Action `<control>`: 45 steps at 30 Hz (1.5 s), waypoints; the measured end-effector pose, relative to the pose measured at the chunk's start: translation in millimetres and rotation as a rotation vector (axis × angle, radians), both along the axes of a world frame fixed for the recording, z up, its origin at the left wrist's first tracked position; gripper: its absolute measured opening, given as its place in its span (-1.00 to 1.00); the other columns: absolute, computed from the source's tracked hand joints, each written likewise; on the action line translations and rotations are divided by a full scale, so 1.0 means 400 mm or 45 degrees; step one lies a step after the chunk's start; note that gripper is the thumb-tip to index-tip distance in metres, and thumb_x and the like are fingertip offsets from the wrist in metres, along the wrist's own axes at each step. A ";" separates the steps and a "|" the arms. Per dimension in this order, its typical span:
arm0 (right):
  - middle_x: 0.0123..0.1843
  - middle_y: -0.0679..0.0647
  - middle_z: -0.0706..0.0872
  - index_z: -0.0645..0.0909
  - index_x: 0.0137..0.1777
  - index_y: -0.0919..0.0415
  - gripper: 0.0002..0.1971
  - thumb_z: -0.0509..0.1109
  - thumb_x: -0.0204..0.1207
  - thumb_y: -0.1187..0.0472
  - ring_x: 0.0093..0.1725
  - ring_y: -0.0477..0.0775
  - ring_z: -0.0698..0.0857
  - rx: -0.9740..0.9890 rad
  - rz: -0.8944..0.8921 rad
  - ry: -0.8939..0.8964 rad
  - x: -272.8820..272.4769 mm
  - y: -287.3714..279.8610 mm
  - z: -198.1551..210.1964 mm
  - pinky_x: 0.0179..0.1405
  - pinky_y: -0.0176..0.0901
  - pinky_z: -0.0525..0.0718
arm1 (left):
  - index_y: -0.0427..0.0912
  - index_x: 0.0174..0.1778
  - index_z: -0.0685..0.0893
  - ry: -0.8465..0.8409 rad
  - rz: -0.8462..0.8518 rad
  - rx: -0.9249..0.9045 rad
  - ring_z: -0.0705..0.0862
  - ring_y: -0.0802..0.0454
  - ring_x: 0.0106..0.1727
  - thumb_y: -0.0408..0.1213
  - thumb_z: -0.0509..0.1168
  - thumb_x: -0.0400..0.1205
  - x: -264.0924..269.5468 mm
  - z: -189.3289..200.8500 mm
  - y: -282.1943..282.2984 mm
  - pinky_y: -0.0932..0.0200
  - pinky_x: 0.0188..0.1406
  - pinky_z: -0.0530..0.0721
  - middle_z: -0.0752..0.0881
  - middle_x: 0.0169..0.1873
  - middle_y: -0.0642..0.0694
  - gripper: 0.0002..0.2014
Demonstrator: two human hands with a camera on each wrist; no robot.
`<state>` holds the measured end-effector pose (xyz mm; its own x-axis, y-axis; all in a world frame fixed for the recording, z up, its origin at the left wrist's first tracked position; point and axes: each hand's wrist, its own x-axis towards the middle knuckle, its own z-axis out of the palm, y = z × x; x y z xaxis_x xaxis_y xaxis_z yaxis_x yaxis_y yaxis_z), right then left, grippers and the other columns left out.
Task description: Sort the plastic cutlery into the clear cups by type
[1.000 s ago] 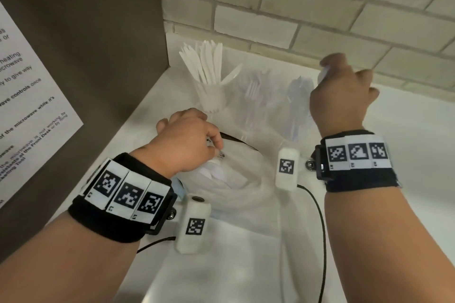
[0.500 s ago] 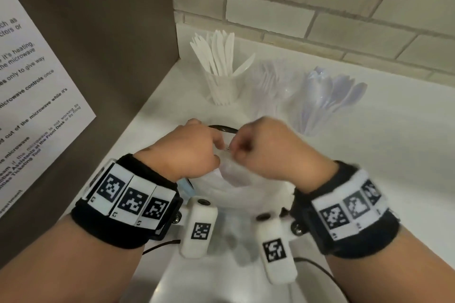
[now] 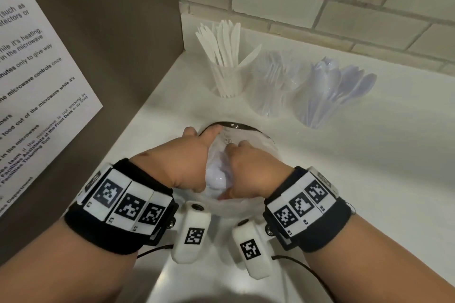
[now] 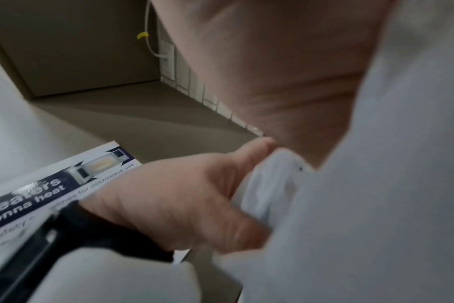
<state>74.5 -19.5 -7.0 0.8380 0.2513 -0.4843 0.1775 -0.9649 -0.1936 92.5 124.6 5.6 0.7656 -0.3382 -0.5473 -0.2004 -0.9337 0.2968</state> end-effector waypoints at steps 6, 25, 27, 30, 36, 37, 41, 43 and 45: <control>-0.25 -0.04 0.59 0.41 -0.20 0.07 -0.62 0.59 0.17 0.08 -0.27 -0.01 0.63 0.154 -0.202 -0.026 0.021 -0.005 -0.021 -0.30 -0.17 0.62 | 0.23 0.65 -0.15 -0.049 0.142 -0.330 0.62 -0.04 0.07 -0.47 0.32 0.44 0.002 -0.005 -0.002 0.31 -0.19 0.60 0.39 0.31 -0.09 0.02; -0.21 -0.08 0.56 0.42 0.11 0.07 -0.44 0.60 0.16 0.03 -0.14 0.06 0.65 0.284 -0.226 -0.127 0.016 -0.010 -0.037 -0.11 -0.06 0.71 | 0.13 0.47 0.45 -0.040 0.641 -0.810 0.62 0.12 -0.28 -0.55 0.15 0.54 0.020 -0.028 -0.015 0.38 -0.54 0.52 0.63 -0.07 0.05 -0.36; -0.21 -0.06 0.54 0.41 0.22 0.12 -0.43 0.56 0.22 0.18 -0.12 0.07 0.62 0.296 -0.210 -0.127 0.018 -0.015 -0.030 -0.14 -0.13 0.66 | 0.14 0.43 0.47 -0.040 0.648 -0.858 0.59 0.15 -0.32 -0.59 0.14 0.51 0.021 -0.024 -0.011 0.44 -0.61 0.47 0.64 -0.05 0.03 -0.35; -0.20 -0.08 0.52 0.46 0.10 0.12 -0.60 0.51 0.30 0.18 -0.12 0.04 0.59 0.315 -0.204 -0.182 0.022 -0.030 -0.021 -0.20 -0.24 0.51 | 0.18 0.46 0.44 -0.061 0.572 -0.759 0.63 0.13 -0.18 -0.55 0.15 0.52 0.023 -0.013 -0.001 0.40 -0.51 0.52 0.56 0.14 0.00 -0.34; -0.25 -0.04 0.54 0.44 -0.16 0.11 -0.80 0.41 0.42 0.09 -0.25 0.05 0.55 0.361 -0.127 -0.297 0.014 -0.057 -0.004 -0.38 -0.27 0.43 | 0.15 0.40 0.52 -0.078 0.635 -0.618 0.72 -0.14 -0.12 -0.51 0.10 0.52 0.037 -0.008 0.020 0.09 -0.40 0.70 0.58 0.16 -0.09 -0.40; -0.29 -0.07 0.52 0.44 -0.17 0.11 -0.81 0.40 0.45 0.08 -0.28 0.02 0.54 0.386 -0.116 -0.310 0.010 -0.059 -0.004 -0.43 -0.33 0.40 | 0.12 0.33 0.60 -0.067 0.703 -0.689 0.74 -0.20 -0.08 -0.52 0.08 0.50 0.038 -0.010 0.022 -0.05 -0.26 0.77 0.67 0.09 -0.12 -0.42; -0.37 -0.13 0.46 0.43 -0.18 0.09 -0.83 0.41 0.43 0.13 -0.35 -0.03 0.50 0.459 -0.112 -0.348 0.004 -0.065 -0.002 -0.48 -0.44 0.33 | -0.03 0.14 0.69 0.023 0.813 -0.800 0.70 -0.19 -0.01 -0.38 0.12 0.60 0.034 -0.011 0.014 0.03 -0.15 0.64 0.74 0.00 -0.13 -0.68; -0.37 -0.14 0.48 0.45 -0.13 0.08 -0.81 0.43 0.37 0.16 -0.40 -0.11 0.49 0.528 -0.186 -0.373 0.001 -0.069 0.003 -0.51 -0.45 0.34 | -0.10 0.07 0.71 0.075 0.862 -0.854 0.69 -0.22 0.07 -0.20 0.17 0.65 0.034 -0.010 0.016 0.04 -0.09 0.59 0.75 0.03 -0.15 -0.77; -0.36 -0.12 0.51 0.47 -0.15 0.08 -0.80 0.46 0.35 0.15 -0.42 -0.15 0.49 0.586 -0.270 -0.407 0.000 -0.073 0.007 -0.53 -0.45 0.35 | -0.01 0.07 0.74 0.056 0.853 -0.872 0.74 -0.21 0.05 -0.19 0.20 0.64 0.035 -0.013 0.026 -0.01 -0.04 0.69 0.77 0.02 -0.12 -0.79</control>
